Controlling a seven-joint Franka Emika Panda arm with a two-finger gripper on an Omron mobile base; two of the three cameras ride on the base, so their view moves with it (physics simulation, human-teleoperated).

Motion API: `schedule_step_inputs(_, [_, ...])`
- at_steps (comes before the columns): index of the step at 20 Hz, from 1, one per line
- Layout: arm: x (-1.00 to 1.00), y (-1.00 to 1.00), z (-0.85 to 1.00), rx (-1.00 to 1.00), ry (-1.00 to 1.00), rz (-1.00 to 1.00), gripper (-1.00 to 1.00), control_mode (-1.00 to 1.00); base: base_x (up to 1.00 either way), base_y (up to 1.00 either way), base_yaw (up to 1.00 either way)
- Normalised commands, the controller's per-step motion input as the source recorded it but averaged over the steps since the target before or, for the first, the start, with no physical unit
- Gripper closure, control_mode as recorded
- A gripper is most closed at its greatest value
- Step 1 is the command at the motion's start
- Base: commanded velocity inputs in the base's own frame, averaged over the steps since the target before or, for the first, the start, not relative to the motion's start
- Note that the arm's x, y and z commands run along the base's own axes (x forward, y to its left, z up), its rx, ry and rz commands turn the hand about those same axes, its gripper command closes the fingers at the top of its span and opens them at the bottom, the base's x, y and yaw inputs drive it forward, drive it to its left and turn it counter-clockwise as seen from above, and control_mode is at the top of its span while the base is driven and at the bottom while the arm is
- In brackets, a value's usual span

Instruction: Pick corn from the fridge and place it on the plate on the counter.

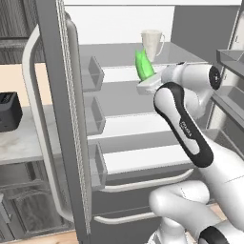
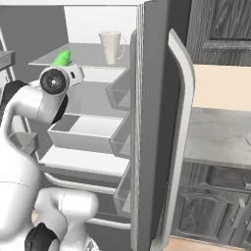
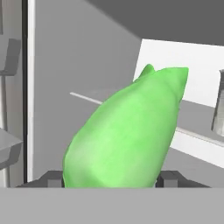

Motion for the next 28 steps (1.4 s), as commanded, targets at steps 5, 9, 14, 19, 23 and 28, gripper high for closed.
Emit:
schedule_step_inputs(5, [-0.83,-0.41,-0.13,-0.06,0.00,-0.01,1.00,-1.00,0.00,0.00,0.00])
schedule_step_inputs(9, [-0.75,-0.42,-0.26,-0.07,0.00,-0.03,1.00,-1.00,0.00,0.00,0.00])
schedule_step_inputs(14, [-0.36,-0.19,-0.12,-0.04,0.00,-0.07,1.00,-1.00,0.00,0.00,0.00])
schedule_step_inputs(19, [-0.36,-0.19,0.00,0.00,0.00,-0.08,1.00,-1.00,0.00,0.00,0.00])
schedule_step_inputs(23, [-0.39,-0.19,0.00,0.00,0.00,-0.01,1.00,-1.00,0.00,0.00,0.00])
schedule_step_inputs(28, [-0.15,-0.03,0.00,0.00,0.00,0.00,1.00,-1.00,0.00,0.00,0.00])
